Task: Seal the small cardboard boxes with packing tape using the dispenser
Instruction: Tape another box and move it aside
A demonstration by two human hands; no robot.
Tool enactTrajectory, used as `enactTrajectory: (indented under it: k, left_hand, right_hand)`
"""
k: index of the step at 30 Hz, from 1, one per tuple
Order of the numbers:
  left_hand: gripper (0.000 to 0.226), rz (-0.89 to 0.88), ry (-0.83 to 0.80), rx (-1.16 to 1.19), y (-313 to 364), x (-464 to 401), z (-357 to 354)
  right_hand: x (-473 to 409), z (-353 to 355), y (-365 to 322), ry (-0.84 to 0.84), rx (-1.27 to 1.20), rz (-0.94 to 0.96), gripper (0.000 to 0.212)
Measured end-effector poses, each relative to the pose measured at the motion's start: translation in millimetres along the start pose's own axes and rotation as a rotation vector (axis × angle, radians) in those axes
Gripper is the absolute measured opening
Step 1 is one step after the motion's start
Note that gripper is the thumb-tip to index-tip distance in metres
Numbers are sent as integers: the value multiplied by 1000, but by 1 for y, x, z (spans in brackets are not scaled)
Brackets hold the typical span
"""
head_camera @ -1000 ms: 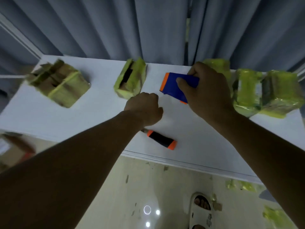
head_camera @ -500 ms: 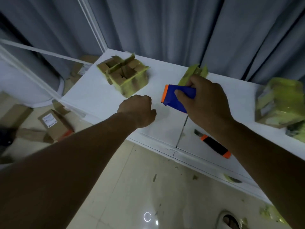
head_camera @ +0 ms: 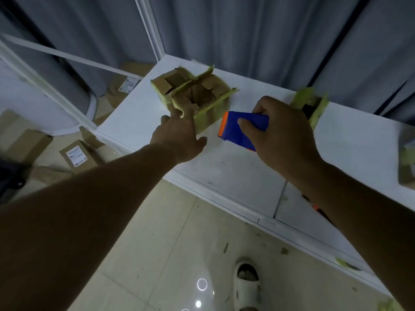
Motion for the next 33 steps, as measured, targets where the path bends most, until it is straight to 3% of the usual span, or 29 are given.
enactTrajectory:
  k: [5, 8, 12, 21, 25, 33]
  left_hand:
    - [92, -19, 115, 138, -5, -65, 1]
    - [117, 8, 118, 73, -9, -97, -3]
    - [128, 65, 28, 87, -22, -138, -14]
    - [83, 42, -93, 0, -35, -170, -37]
    - [70, 2, -187, 124, -41, -173, -46]
    - [48, 57, -90, 201, -55, -187, -39]
  right_hand:
    - [-44, -34, 20, 0, -8, -34, 28]
    - [-63, -48, 33, -7, -20, -73, 28]
    - [-85, -56, 45, -29, -13, -107, 27]
    - [-111, -60, 47, 49, -16, -175, 28]
    - [-111, -56, 42, 108, -8, -207, 27]
    - [-105, -45, 44, 179, -41, -284, 29]
Point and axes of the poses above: each hand's wrist, its own x-axis away from the middle knuckle, its own z-axis out of the back of the hand, y = z × x, the point moved 8 cm from there along -x, towards the middle knuckle, and after that the axes turned 1 degree about x, right-handed, at the moved point
